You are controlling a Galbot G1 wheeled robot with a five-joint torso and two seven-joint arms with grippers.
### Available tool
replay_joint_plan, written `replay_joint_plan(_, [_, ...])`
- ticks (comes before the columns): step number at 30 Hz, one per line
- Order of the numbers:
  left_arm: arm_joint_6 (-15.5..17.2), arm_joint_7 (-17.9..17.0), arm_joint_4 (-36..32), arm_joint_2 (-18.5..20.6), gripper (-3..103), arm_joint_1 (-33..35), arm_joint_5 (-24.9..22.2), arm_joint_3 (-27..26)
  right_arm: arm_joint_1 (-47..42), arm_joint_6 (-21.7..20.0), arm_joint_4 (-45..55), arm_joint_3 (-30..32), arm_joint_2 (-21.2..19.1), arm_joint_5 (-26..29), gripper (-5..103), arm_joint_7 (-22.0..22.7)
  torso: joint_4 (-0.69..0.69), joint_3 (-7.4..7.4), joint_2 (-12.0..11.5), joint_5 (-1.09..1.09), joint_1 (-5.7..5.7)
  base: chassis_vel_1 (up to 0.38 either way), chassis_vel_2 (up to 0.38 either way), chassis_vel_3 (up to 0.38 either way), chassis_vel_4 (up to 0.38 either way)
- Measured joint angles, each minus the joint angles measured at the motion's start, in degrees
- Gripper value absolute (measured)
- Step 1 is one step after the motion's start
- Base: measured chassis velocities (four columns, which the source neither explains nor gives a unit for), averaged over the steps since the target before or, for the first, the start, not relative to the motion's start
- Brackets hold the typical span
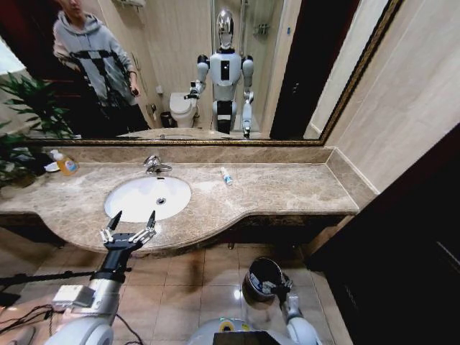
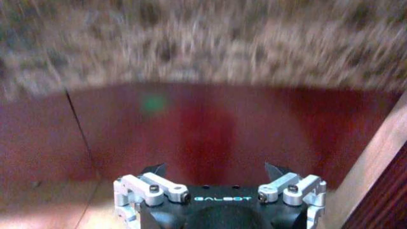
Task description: Pick up the trash from the sink and place it in the trash bin.
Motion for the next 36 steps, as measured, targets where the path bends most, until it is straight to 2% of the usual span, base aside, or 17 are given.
replay_joint_plan(2, [0.0, 0.0, 0.0, 0.0, 100, 0.0, 0.0, 0.0, -1.2, 0.1, 2.2, 0.3, 0.0, -0.1, 100, 0.2, 0.00, 0.00, 0.0, 0.00, 0.00, 0.000, 0.000, 0.000, 0.000])
replay_joint_plan(5, [0.0, 0.0, 0.0, 0.0, 100, 0.0, 0.0, 0.0, -6.1, -0.4, 12.4, 1.9, 0.4, 0.5, 100, 0.6, -0.01, 0.00, 0.0, -0.01, 0.00, 0.000, 0.000, 0.000, 0.000])
replay_joint_plan(6, [0.0, 0.0, 0.0, 0.0, 100, 0.0, 0.0, 0.0, -6.1, -0.4, 12.4, 1.9, 0.4, 0.5, 100, 0.6, -0.01, 0.00, 0.0, -0.01, 0.00, 0.000, 0.000, 0.000, 0.000])
replay_joint_plan(9, [0.0, 0.0, 0.0, 0.0, 100, 0.0, 0.0, 0.0, -8.3, -1.7, 20.8, 2.5, 1.2, 2.1, 100, 1.4, 0.00, 0.00, 0.0, 0.00, 0.00, 0.000, 0.000, 0.000, 0.000])
replay_joint_plan(19, [0.0, 0.0, 0.0, 0.0, 100, 0.0, 0.0, 0.0, -9.5, -5.4, 36.9, 1.2, 1.3, 3.0, 100, 1.0, 0.00, 0.00, 0.0, 0.00, 0.00, 0.000, 0.000, 0.000, 0.000])
replay_joint_plan(26, [0.0, 0.0, 0.0, 0.0, 100, 0.0, 0.0, 0.0, -4.4, -6.3, 40.2, -0.6, -1.2, 2.3, 100, -1.3, 0.00, 0.00, 0.0, 0.00, 0.00, 0.000, 0.000, 0.000, 0.000])
replay_joint_plan(32, [0.0, 0.0, 0.0, 0.0, 100, 0.0, 0.0, 0.0, -1.1, -6.4, 37.9, -1.8, -2.4, 2.1, 100, -2.5, -0.01, 0.00, 0.0, 0.00, 0.00, 0.000, 0.000, 0.000, 0.000])
replay_joint_plan(36, [0.0, 0.0, 0.0, 0.0, 100, 0.0, 0.0, 0.0, 4.8, -7.9, 34.1, -4.4, -3.9, 1.5, 100, -4.2, 0.00, 0.01, 0.0, 0.00, 0.00, 0.000, 0.000, 0.000, 0.000])
